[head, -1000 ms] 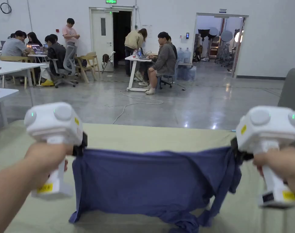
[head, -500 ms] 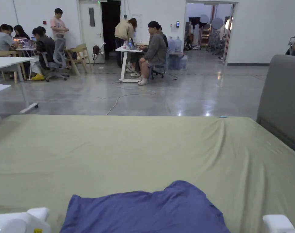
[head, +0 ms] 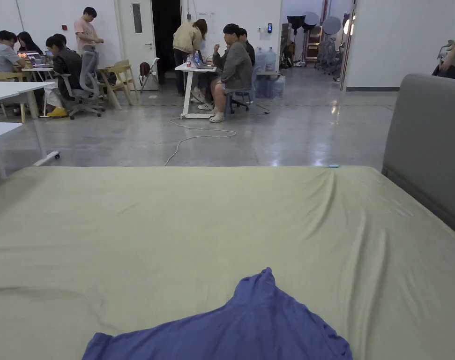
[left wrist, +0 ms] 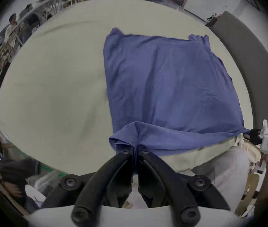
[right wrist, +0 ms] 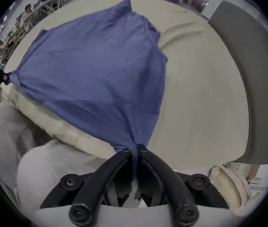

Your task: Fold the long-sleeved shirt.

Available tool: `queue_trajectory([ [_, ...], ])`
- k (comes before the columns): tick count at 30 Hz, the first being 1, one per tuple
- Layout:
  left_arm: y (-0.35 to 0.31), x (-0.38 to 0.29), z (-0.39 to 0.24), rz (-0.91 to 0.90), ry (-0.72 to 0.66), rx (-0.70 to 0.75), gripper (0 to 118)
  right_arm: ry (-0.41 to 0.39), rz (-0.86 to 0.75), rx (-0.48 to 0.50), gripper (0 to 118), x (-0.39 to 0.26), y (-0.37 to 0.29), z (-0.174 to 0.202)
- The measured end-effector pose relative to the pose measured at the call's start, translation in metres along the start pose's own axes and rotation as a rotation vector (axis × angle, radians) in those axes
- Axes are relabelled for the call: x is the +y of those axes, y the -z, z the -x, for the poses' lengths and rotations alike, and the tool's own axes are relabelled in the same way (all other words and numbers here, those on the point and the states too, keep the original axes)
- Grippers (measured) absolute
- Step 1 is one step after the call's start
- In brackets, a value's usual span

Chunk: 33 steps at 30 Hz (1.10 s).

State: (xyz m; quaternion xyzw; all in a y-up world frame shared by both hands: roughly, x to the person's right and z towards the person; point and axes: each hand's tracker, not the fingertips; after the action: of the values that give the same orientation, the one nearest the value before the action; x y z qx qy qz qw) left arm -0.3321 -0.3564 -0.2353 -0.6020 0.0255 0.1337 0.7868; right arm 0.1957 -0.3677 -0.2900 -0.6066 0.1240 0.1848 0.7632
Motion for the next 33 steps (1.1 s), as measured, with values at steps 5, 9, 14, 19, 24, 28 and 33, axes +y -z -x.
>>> queue_trajectory([
  [5, 0.028, -0.013, 0.004, 0.031, -0.014, 0.016, 0, 0.018, 0.029, 0.017, 0, 0.000, 0.021, 0.002],
  [9, 0.033, -0.011, -0.002, 0.020, -0.013, 0.033, 0, 0.040, 0.061, 0.013, 2, 0.012, 0.030, -0.002],
  [14, -0.021, -0.003, 0.000, -0.052, -0.114, -0.020, 111, 0.043, 0.063, 0.035, 96, 0.024, -0.008, -0.017],
  [19, -0.086, -0.008, -0.007, -0.275, -0.085, 0.003, 117, -0.032, -0.238, 0.054, 108, 0.033, -0.101, -0.020],
  [24, -0.063, -0.028, -0.020, -0.201, -0.079, -0.040, 0, 0.041, -0.324, 0.121, 73, 0.048, -0.116, 0.003],
  [28, -0.034, -0.022, -0.024, -0.129, -0.085, -0.040, 0, 0.051, -0.349, 0.155, 0, 0.057, -0.092, 0.028],
  [33, -0.020, 0.077, -0.008, -0.277, -0.157, 0.017, 98, 0.089, -0.332, 0.264, 0, 0.065, -0.070, 0.036],
])
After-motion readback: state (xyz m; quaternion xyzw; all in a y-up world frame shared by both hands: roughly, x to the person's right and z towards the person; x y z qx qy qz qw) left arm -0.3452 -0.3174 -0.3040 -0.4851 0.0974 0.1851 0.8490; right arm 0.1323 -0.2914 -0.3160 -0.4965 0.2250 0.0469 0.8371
